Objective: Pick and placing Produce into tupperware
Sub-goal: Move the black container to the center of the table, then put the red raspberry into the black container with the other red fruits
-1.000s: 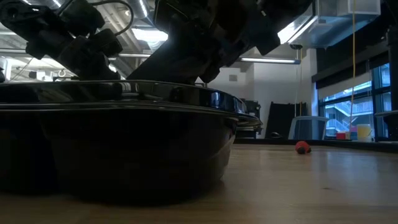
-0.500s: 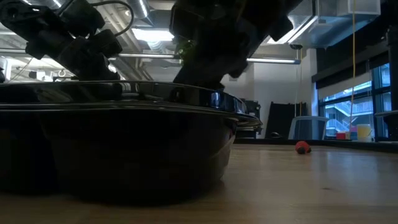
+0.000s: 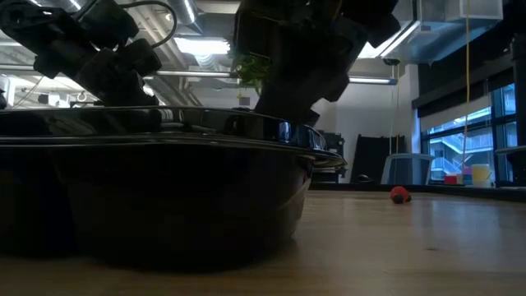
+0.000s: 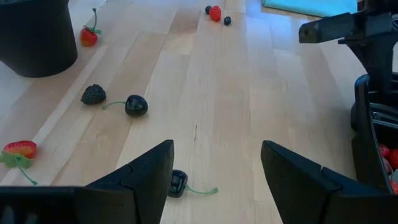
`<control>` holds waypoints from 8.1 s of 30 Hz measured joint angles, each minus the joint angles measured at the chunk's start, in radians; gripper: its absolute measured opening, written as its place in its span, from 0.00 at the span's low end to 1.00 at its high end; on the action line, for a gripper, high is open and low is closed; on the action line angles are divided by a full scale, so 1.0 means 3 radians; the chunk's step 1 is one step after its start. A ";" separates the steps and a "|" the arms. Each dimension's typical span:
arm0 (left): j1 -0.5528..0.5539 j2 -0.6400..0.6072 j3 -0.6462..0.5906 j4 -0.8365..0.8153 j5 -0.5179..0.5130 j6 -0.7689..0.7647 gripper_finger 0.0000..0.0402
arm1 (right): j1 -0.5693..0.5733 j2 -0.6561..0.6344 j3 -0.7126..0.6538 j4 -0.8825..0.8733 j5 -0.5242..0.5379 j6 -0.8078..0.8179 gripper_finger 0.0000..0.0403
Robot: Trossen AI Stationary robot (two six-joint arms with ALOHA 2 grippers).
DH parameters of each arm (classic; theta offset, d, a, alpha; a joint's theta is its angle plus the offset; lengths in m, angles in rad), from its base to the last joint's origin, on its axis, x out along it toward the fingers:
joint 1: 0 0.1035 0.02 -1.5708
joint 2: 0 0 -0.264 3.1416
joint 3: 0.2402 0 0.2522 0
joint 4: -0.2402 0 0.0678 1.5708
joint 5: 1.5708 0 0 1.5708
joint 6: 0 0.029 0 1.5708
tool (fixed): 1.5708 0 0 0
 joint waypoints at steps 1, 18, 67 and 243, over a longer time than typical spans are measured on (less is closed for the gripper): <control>-0.0001 -0.0001 0.0000 -0.0001 0.0000 0.0000 0.59 | 0.0000 0.0000 0.0000 -0.0016 0.0003 0.0000 0.30; -0.0001 -0.0001 -0.0001 -0.0001 0.0000 0.0000 0.59 | -0.0102 0.0001 0.0001 -0.0397 0.0459 0.0060 0.30; -0.0001 -0.0001 0.0000 0.0000 0.0000 -0.0010 0.59 | 0.0036 -0.0008 0.0043 -0.0777 0.0592 0.1137 0.30; -0.0001 -0.0001 0.0000 -0.0085 -0.0190 0.0031 0.59 | -0.0835 -0.1633 -0.1770 -0.1443 0.1810 -0.1587 0.71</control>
